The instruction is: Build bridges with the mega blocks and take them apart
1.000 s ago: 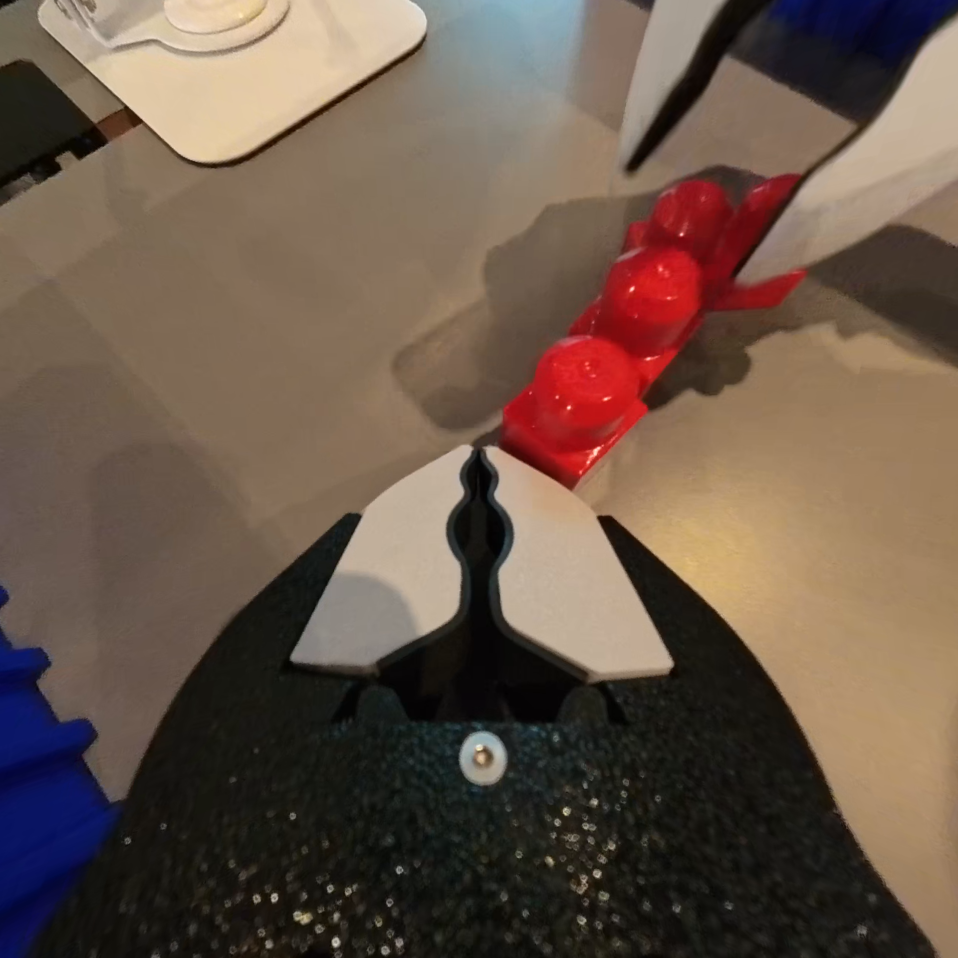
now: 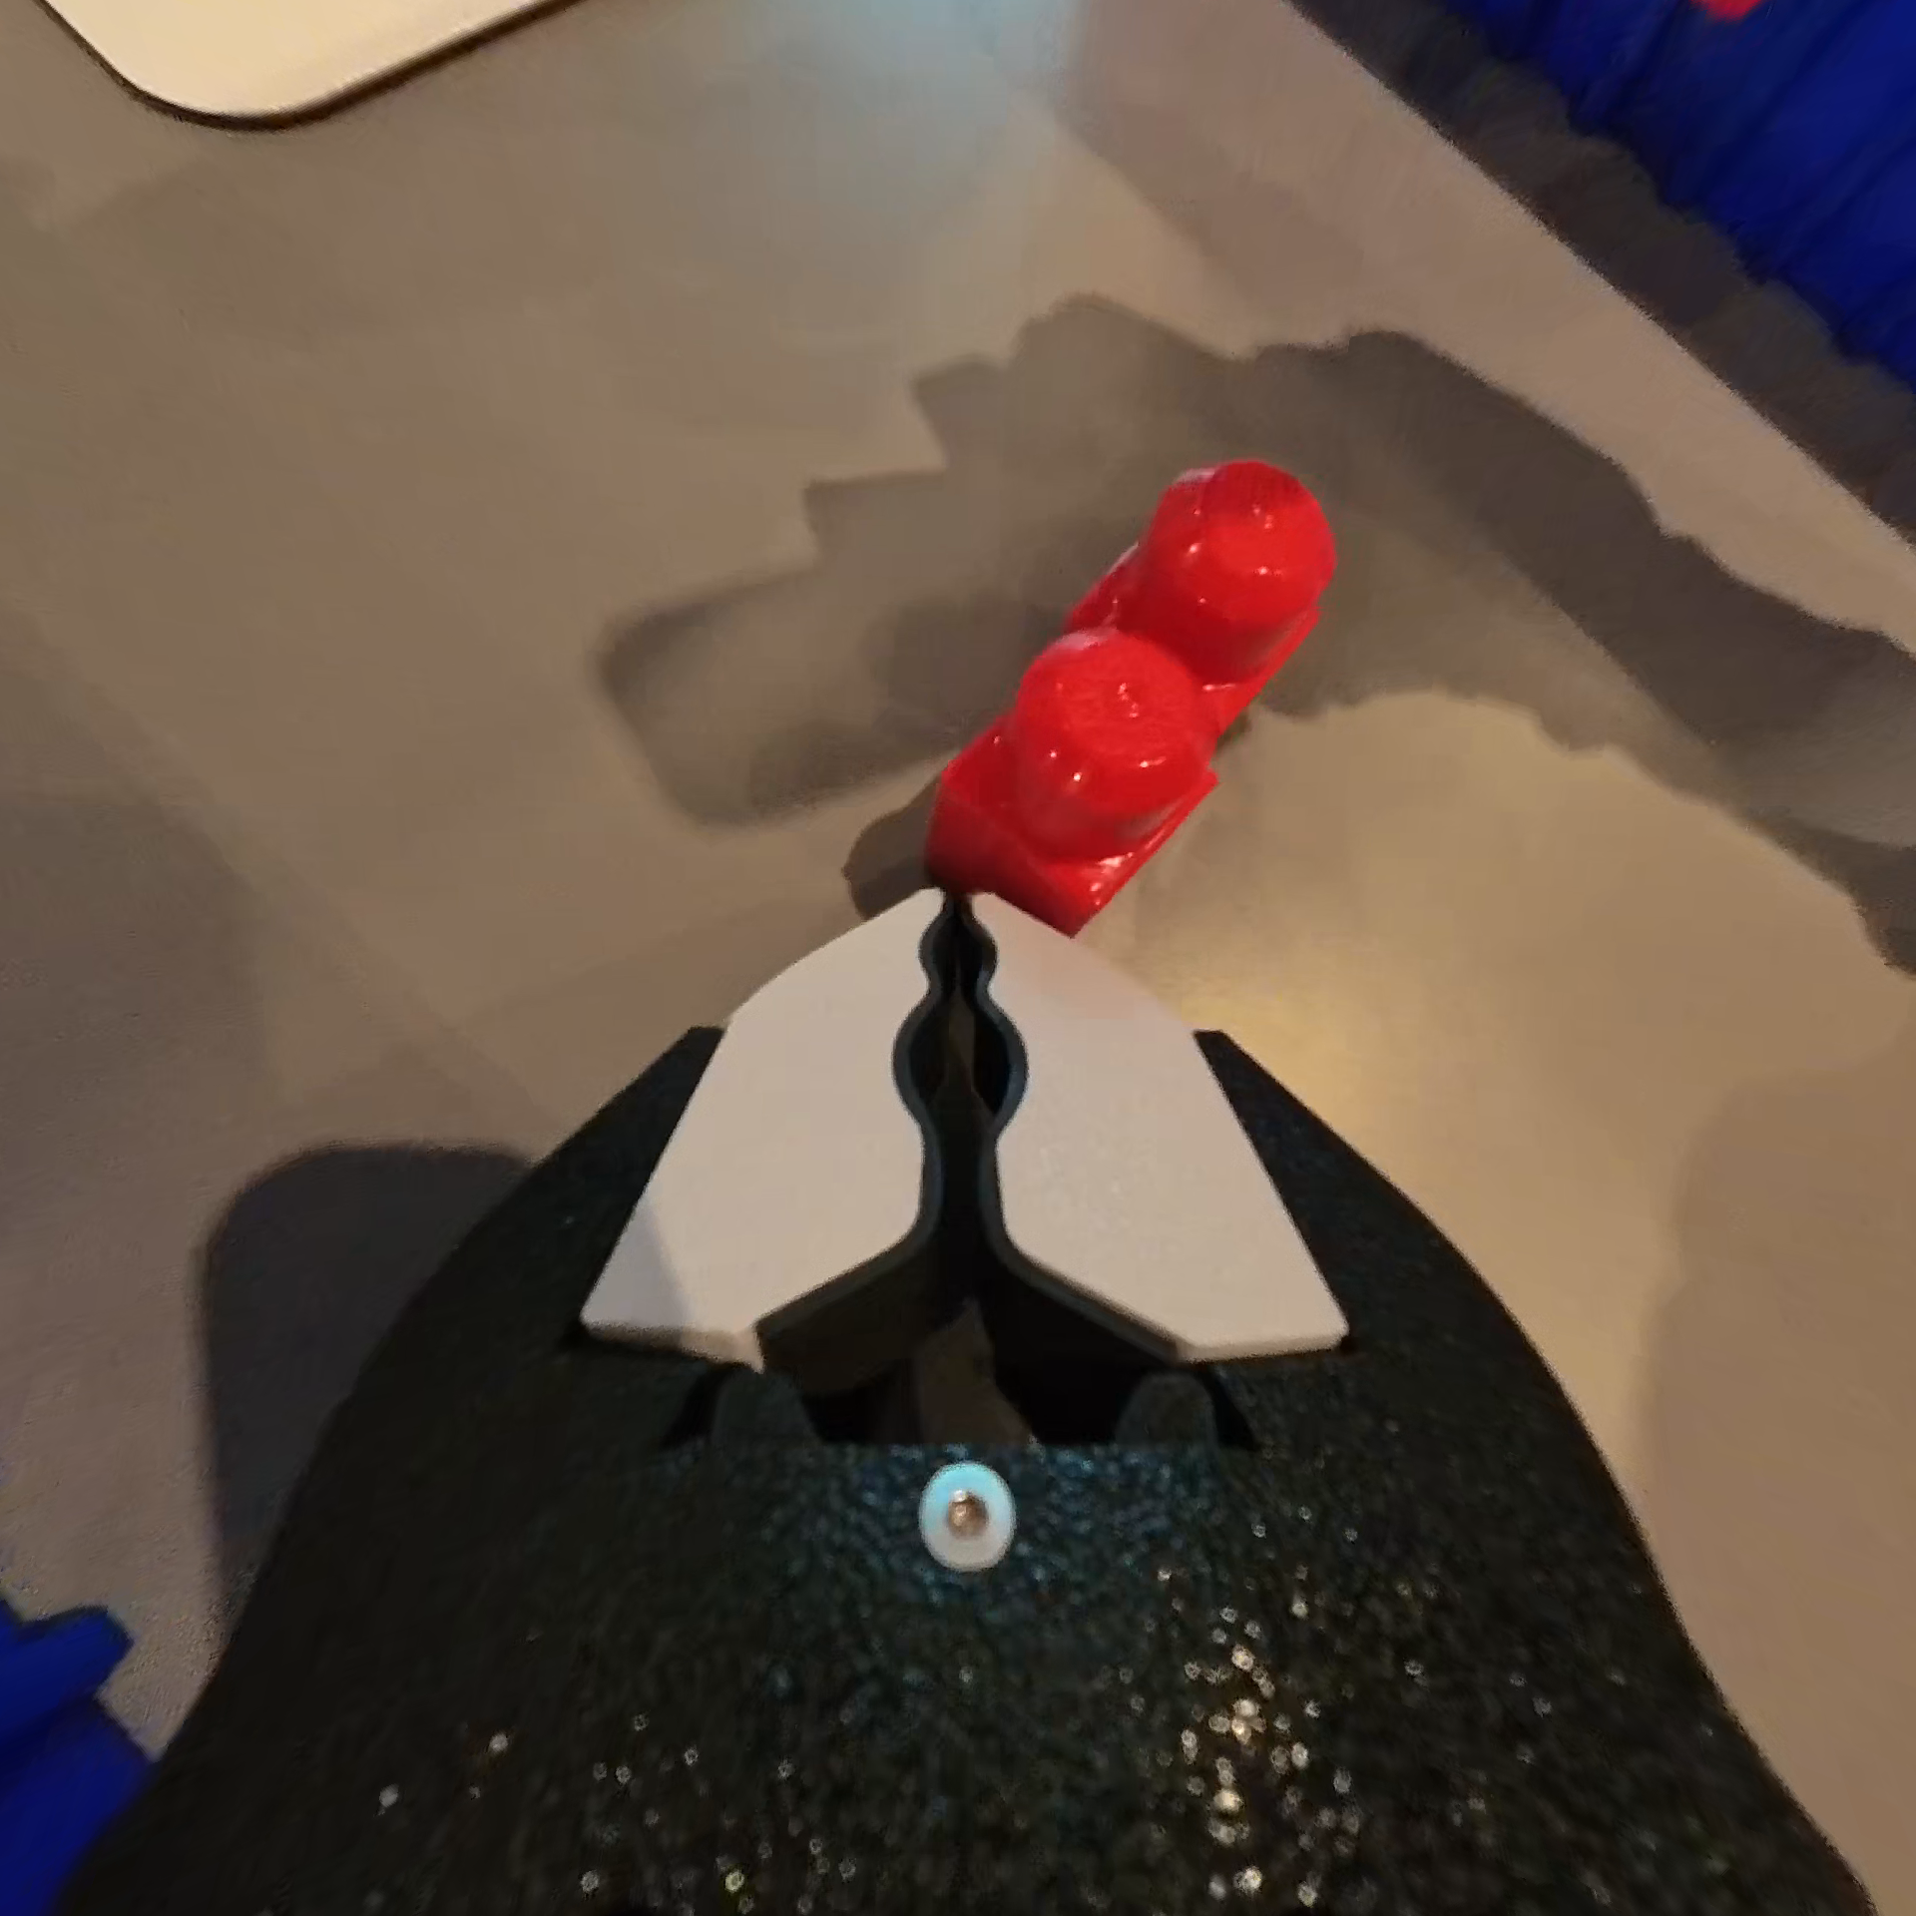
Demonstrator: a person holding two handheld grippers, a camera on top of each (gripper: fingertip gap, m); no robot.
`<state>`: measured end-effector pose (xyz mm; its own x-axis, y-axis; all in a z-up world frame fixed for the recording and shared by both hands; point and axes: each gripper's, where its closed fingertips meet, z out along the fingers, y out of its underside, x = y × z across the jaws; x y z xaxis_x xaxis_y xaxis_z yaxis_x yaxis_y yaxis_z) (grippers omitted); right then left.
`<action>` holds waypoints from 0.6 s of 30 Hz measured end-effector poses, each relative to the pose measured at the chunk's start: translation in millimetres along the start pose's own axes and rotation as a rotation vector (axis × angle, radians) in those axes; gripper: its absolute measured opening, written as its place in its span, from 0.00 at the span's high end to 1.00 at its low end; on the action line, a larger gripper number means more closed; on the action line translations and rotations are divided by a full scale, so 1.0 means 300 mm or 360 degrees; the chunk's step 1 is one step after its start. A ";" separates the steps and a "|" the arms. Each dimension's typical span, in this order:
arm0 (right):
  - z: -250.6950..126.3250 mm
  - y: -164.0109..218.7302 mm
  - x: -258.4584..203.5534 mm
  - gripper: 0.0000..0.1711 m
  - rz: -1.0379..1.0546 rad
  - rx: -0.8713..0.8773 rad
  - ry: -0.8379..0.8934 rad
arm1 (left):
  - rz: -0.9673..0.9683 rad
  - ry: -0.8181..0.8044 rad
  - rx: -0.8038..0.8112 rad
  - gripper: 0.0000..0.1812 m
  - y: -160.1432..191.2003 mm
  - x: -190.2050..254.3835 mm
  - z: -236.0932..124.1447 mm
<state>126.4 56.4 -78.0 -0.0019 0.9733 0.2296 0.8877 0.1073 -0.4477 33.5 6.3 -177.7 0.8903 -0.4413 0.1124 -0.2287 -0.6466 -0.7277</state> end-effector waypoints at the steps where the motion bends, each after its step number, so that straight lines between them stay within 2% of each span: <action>1: 0.005 -0.003 -0.014 0.80 -0.0021 0.0015 -0.0028 | 0.0005 -0.0005 0.0003 1.00 -0.001 0.002 0.002; 6: 0.039 -0.034 -0.080 0.80 -0.0166 0.0046 -0.0200 | 0.0015 -0.0025 0.0015 1.00 -0.007 0.002 0.007; 10: 0.077 -0.074 -0.108 0.80 -0.0472 0.0031 -0.0309 | 0.0009 -0.0034 0.0023 1.00 -0.009 -0.002 0.008; 18: 0.134 -0.108 -0.133 0.80 -0.0971 -0.0200 -0.0438 | -0.0079 -0.0110 0.0113 1.00 -0.035 -0.062 -0.031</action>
<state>79.2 22.2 -107.3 -0.6213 0.7641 0.1735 0.7373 0.6451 -0.2005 15.7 15.4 -165.8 0.9254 -0.3643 0.1046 -0.1572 -0.6201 -0.7686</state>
